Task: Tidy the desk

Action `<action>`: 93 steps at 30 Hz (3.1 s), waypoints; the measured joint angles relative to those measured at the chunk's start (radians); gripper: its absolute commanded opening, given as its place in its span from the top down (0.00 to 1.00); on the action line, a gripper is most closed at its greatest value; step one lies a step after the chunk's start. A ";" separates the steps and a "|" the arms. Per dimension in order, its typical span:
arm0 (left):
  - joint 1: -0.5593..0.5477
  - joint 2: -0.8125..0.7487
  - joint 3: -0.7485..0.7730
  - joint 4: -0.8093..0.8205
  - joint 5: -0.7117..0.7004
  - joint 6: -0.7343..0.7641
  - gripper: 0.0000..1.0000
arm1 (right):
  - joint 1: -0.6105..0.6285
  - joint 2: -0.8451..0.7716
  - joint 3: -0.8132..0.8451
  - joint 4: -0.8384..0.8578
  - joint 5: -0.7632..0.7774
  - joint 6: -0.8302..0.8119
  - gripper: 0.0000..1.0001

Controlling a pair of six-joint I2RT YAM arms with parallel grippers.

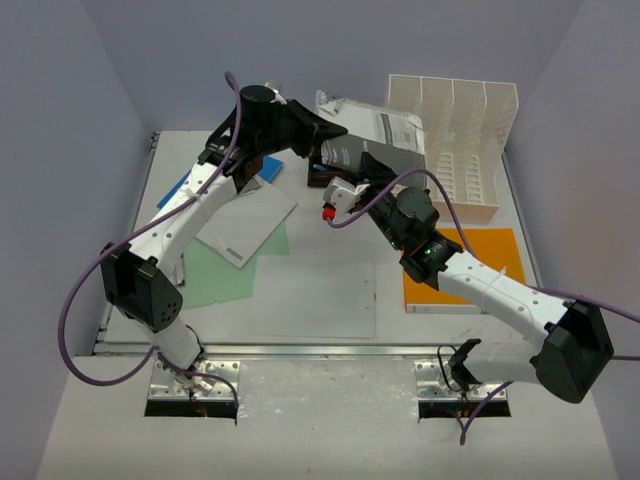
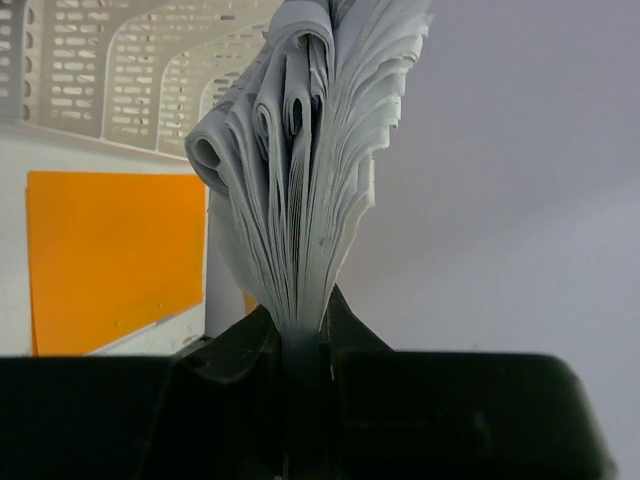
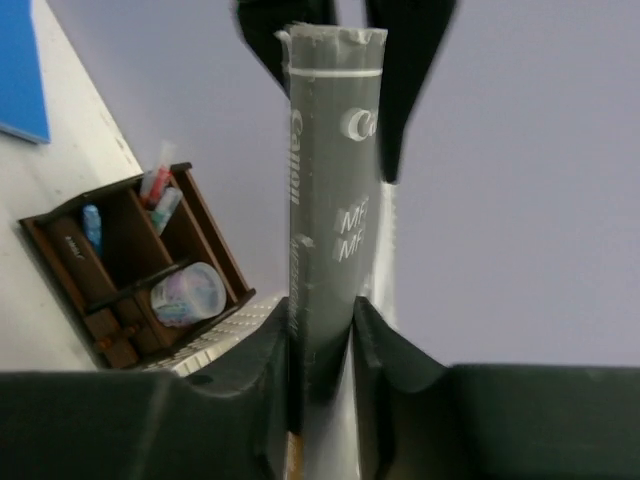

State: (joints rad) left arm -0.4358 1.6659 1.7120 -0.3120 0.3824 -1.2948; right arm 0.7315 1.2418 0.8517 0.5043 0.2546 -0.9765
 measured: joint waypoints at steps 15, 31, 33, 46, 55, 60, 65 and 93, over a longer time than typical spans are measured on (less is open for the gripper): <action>0.027 -0.134 -0.114 0.106 0.032 0.056 0.00 | -0.169 0.029 0.125 -0.384 -0.079 0.268 1.00; 0.205 -0.383 -0.320 0.189 -0.150 0.395 0.00 | -0.434 -0.027 0.428 -0.618 -0.108 0.854 1.00; 0.207 -0.423 -0.349 0.208 -0.179 0.425 0.00 | -0.491 -0.002 0.470 -0.618 -0.093 0.930 1.00; 0.207 -0.519 -0.504 0.322 -0.306 0.541 0.00 | -0.598 0.225 0.643 -0.553 -0.087 1.144 1.00; 0.207 -0.522 -0.538 0.335 -0.322 0.572 0.00 | -0.597 0.425 1.025 -0.451 -0.126 1.166 1.00; 0.207 -0.526 -0.554 0.354 -0.327 0.583 0.00 | -0.597 0.487 1.113 -0.315 -0.127 1.161 1.00; 0.208 -0.526 -0.564 0.361 -0.333 0.584 0.00 | -0.597 0.560 1.122 -0.198 -0.129 1.160 1.00; 0.240 -0.516 -0.589 0.374 -0.341 0.593 0.00 | -0.597 0.693 0.859 0.170 -0.124 1.089 1.00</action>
State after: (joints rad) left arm -0.1954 1.1497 1.1233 0.0621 0.0415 -0.7015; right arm 0.1341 1.9351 1.7112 0.6742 0.1311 0.1127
